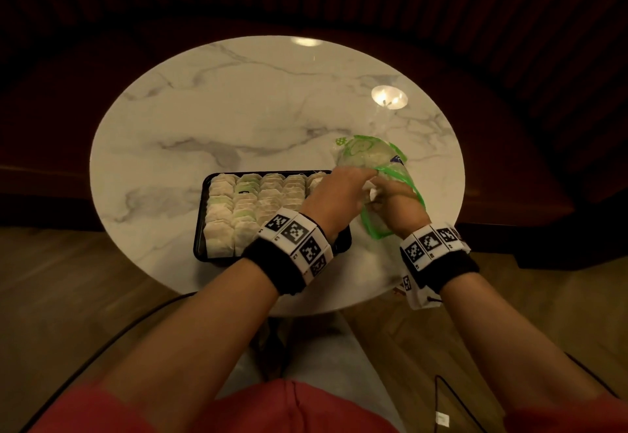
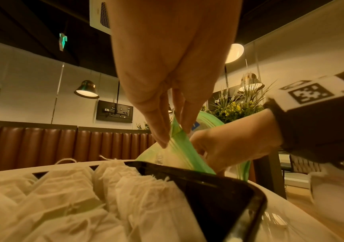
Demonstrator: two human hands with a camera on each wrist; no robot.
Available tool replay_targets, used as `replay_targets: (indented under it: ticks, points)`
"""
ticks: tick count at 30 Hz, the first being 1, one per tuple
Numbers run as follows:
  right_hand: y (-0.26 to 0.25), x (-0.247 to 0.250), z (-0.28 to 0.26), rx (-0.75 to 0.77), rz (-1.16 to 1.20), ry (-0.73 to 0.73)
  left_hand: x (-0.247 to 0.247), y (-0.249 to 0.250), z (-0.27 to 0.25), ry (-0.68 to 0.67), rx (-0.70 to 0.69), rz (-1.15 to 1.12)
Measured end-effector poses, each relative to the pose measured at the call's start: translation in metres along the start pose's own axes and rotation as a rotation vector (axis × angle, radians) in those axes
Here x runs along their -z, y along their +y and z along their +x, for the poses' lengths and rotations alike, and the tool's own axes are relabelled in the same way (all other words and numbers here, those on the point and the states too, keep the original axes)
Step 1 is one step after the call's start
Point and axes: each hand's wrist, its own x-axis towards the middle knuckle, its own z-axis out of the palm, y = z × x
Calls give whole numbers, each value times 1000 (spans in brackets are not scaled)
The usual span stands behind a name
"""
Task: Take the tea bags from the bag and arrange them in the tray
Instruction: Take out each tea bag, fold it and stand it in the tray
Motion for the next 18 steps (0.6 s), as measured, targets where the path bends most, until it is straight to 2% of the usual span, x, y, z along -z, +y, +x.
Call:
replay_targets:
  ticks: [6,8,12,18]
  points:
    - [-11,15,-13,32,161,238,4,-2,2,124,-16,-66]
    - [-15,25,-22,-1,265,268,4,-2,2,180,-33,-71]
    - [-12,38,-37,-8,579,191,6,0,2,248,-29,-80]
    - [-24,52,-60,50,819,114,12,0,-1,229,38,-240]
